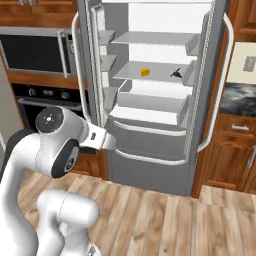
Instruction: Take the cheese, fish, and squash from the fridge and place them on the plate on the dining counter to create an appetizer plate.
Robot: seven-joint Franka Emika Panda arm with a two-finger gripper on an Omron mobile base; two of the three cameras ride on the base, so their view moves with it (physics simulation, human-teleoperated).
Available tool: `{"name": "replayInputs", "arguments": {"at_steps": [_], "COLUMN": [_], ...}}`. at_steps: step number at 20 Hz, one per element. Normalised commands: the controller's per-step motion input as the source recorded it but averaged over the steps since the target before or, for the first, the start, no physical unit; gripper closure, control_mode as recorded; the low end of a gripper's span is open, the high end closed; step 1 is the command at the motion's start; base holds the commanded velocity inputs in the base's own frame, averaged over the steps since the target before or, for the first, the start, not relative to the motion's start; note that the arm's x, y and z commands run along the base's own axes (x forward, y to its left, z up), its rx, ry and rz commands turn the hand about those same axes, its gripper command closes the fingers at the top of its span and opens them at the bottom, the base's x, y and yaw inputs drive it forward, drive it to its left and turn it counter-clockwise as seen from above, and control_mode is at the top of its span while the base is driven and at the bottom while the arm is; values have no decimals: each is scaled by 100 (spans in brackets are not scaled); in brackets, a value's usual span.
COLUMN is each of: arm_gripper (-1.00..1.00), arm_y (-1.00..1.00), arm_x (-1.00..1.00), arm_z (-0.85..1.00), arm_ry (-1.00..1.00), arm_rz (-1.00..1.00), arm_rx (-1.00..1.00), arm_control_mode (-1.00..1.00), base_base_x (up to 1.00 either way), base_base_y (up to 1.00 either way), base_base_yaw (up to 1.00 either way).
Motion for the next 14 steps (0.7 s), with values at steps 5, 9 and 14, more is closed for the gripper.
{"name": "replayInputs", "arguments": {"at_steps": [5, 9, 14], "arm_gripper": [100, 100, 100], "arm_y": [0, 0, 0], "arm_x": [0, 0, 0], "arm_z": [0, 0, 0], "arm_ry": [0, 0, 0], "arm_rz": [0, 0, 0], "arm_rx": [0, 0, 0], "arm_control_mode": [100, 100, 100], "base_base_x": [-9, -17, -24], "base_base_y": [2, 0, 0], "base_base_yaw": [35, 56, 69]}}
